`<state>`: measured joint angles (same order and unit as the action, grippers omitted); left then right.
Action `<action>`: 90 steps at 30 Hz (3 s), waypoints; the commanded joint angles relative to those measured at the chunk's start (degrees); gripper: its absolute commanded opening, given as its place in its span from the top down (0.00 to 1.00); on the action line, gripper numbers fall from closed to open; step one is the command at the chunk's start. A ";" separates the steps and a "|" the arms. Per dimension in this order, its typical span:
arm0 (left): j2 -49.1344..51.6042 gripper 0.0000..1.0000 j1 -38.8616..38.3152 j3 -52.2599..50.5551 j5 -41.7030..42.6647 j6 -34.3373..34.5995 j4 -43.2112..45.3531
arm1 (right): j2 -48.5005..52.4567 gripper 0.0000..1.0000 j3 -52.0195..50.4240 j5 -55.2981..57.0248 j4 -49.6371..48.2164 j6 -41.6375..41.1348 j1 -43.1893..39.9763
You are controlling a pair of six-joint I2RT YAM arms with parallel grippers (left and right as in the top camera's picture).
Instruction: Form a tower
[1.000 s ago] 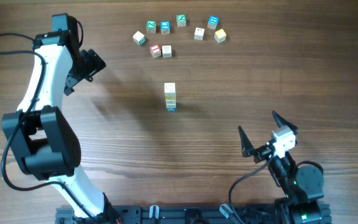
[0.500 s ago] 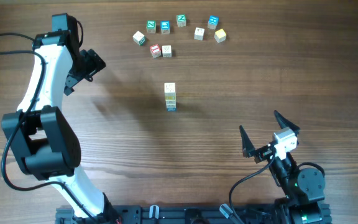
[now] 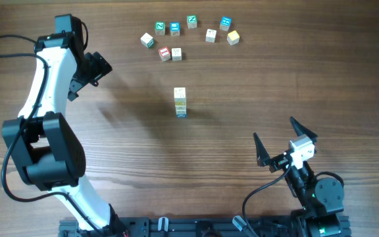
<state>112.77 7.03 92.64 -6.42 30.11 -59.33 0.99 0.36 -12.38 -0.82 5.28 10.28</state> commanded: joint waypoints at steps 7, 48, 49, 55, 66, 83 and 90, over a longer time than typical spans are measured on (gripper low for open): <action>-1.57 0.00 0.09 0.90 -0.74 -0.04 0.00 | -0.79 0.00 -0.07 0.92 -0.04 0.63 -0.28; -37.73 0.00 -0.44 -26.10 15.93 -7.48 39.21 | -0.79 0.00 -0.07 0.94 -0.04 0.61 -0.28; -38.21 0.00 -0.42 -29.79 18.38 -7.48 44.94 | -0.79 0.00 -0.07 0.94 -0.04 0.61 -0.28; -41.31 0.00 -0.42 -44.76 22.08 -7.39 65.22 | -0.79 0.00 -0.07 0.92 -0.04 0.61 -0.28; -47.63 0.00 -0.42 -66.60 22.03 -7.39 75.69 | -0.79 0.00 -0.07 0.92 -0.04 0.61 -0.28; -61.27 0.00 -0.42 -90.95 21.35 -7.43 82.90 | -0.79 0.00 -0.07 0.94 -0.04 0.63 -0.28; -67.93 0.00 -0.42 -92.32 20.61 -7.45 79.06 | -0.79 0.00 -0.07 0.94 -0.04 0.61 -0.28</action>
<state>48.56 6.81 0.69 14.87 23.59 22.02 0.89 0.36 -12.34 -0.80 5.28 10.28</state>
